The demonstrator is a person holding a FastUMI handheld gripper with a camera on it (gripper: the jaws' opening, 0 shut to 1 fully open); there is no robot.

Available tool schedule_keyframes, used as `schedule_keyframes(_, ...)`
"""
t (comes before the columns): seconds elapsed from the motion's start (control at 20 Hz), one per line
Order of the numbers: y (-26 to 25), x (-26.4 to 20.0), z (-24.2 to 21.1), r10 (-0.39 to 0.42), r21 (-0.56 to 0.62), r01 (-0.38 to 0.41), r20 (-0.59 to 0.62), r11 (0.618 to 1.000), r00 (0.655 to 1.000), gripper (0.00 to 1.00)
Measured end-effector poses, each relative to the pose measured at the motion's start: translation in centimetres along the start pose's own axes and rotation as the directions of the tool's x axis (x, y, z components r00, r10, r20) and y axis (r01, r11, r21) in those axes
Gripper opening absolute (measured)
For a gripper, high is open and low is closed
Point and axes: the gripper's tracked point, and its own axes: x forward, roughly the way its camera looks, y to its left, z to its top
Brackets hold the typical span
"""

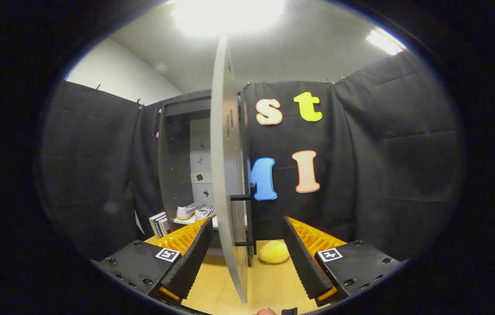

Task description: Open the shoe cabinet door, grab the shoes and put them into the shoe cabinet, then close the shoe cabinet door.

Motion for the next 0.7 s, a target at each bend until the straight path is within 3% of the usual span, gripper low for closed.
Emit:
schedule_keyframes(0.4, -7.7, 4.2, -2.9, -0.225, 0.038, 0.225, 0.0, 0.974, 0.974, 0.99)
schedule_keyframes(0.7, -6.6, 6.5, -3.3, -0.251, 0.059, 0.249, 0.012, 0.967, 0.968, 0.99)
